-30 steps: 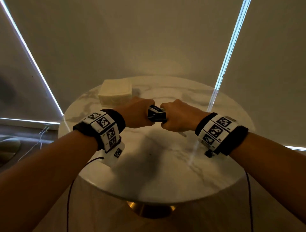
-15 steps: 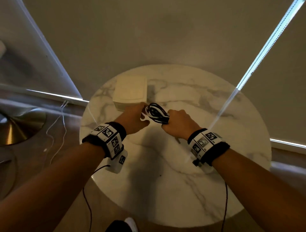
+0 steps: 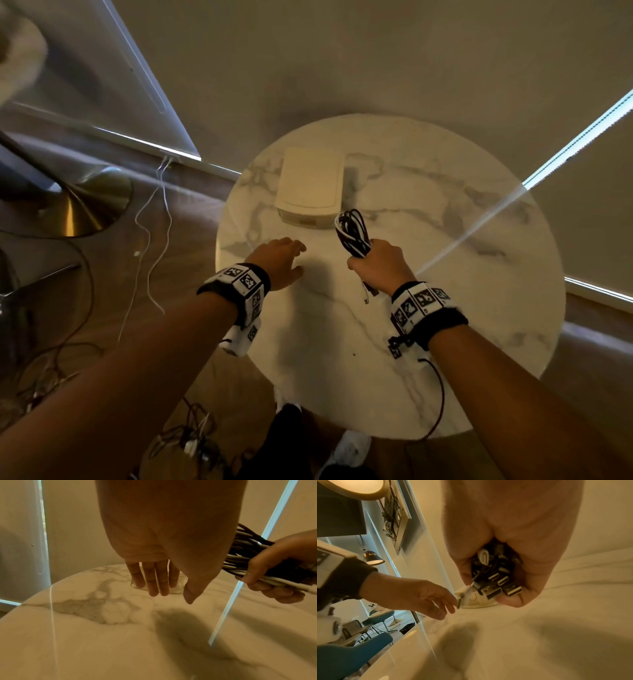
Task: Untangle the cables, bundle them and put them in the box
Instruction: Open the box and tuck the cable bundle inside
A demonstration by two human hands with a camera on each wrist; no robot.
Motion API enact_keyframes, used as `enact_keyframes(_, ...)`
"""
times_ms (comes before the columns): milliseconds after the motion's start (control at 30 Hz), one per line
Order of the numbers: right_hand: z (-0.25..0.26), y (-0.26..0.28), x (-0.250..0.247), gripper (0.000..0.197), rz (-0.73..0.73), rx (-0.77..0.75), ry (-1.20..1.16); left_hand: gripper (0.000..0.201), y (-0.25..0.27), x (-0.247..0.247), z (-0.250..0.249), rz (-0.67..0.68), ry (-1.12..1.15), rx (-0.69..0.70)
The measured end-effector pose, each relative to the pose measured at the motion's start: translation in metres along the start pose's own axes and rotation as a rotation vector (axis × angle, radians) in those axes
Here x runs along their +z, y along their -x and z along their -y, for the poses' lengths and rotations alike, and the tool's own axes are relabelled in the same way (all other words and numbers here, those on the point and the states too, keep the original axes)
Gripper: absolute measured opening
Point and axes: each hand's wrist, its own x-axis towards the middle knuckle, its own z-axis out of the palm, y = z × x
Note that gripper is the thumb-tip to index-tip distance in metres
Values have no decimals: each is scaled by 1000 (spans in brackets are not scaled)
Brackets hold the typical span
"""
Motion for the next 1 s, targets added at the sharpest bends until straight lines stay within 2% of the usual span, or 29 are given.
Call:
enact_keyframes(267, 11, -33, 21, 17, -27, 81, -55, 72, -50, -3, 24, 58, -58, 81)
enact_keyframes(433, 13, -39, 33, 12, -52, 93, -56, 76, -67, 3, 29, 53, -103, 125)
enact_keyframes(733, 5, -39, 35, 17, -39, 136, -76, 66, -85, 3, 27, 6, -29, 109)
enact_keyframes(1000, 7, -37, 33, 12, -1, 126, -70, 56, -73, 2, 19, -40, 29, 102)
